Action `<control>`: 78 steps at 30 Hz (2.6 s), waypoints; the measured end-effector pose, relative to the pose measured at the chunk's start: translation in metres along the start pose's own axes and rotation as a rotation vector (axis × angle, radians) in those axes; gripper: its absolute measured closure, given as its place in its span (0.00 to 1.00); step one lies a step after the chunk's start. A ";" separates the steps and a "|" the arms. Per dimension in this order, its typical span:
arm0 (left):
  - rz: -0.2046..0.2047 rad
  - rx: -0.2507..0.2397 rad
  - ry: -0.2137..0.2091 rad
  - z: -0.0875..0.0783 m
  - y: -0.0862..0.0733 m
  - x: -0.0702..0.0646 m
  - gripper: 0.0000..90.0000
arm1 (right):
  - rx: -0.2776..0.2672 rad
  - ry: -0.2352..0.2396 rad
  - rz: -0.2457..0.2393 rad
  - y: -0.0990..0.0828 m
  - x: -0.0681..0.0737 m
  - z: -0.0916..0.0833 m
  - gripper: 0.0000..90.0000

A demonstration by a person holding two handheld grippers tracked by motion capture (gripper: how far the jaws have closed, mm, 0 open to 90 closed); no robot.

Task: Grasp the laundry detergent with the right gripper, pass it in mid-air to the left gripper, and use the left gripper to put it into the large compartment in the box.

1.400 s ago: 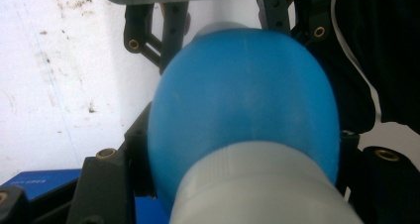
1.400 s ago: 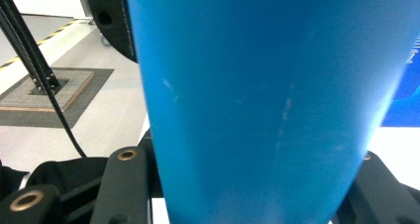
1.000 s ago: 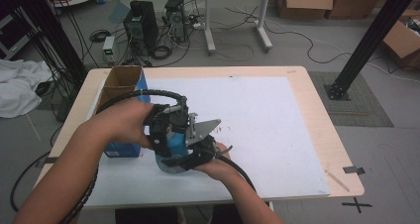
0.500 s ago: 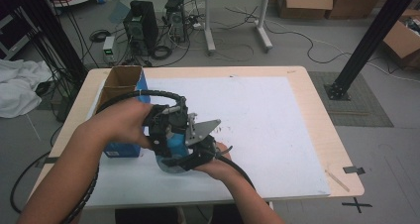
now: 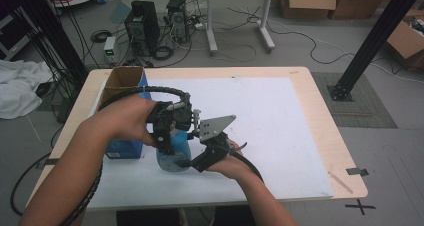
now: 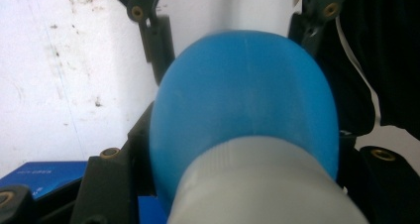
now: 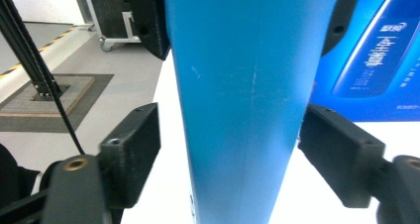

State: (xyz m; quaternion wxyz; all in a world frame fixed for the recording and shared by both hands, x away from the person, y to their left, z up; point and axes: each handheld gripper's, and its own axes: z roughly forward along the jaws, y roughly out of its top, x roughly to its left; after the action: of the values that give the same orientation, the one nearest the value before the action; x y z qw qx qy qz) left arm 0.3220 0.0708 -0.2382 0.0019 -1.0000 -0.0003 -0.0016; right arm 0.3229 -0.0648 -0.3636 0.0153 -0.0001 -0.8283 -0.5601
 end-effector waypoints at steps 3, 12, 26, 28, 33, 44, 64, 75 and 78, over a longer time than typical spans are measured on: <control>-0.019 0.001 -0.001 -0.004 0.000 0.003 0.43 | 0.021 0.005 0.003 0.001 -0.001 -0.005 0.18; -0.089 -0.002 -0.020 -0.029 0.002 0.010 0.43 | 0.144 -0.012 -0.021 0.014 -0.006 -0.039 0.09; -0.384 0.003 -0.085 -0.081 -0.015 0.043 0.43 | 0.388 -0.037 -0.055 0.050 -0.016 -0.083 0.00; -0.463 -0.017 -0.085 -0.094 -0.023 0.051 0.43 | 0.421 -0.043 -0.061 0.054 -0.019 -0.088 0.00; -0.639 -0.021 -0.063 -0.118 -0.042 0.065 0.43 | 0.479 -0.036 -0.066 0.060 -0.023 -0.095 0.00; -1.052 -0.023 -0.052 -0.159 -0.099 0.087 0.43 | 0.609 -0.016 -0.072 0.058 -0.029 -0.098 0.00; -1.463 -0.023 0.017 -0.122 -0.174 0.101 0.43 | 0.666 -0.011 -0.077 0.059 -0.032 -0.100 0.00; -1.446 -0.022 -0.037 -0.051 -0.178 0.109 0.43 | 0.671 -0.004 -0.072 0.057 -0.032 -0.096 0.00; -1.451 -0.015 -0.043 -0.031 -0.177 0.110 0.43 | 0.672 -0.001 -0.075 0.057 -0.030 -0.094 0.00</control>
State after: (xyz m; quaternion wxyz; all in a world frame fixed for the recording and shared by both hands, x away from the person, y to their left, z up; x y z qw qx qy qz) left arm 0.4318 0.2479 -0.2065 -0.0066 -0.7477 -0.6638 0.0171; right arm 0.3565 -0.1303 -0.2766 -0.0063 0.0351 -0.9660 -0.2561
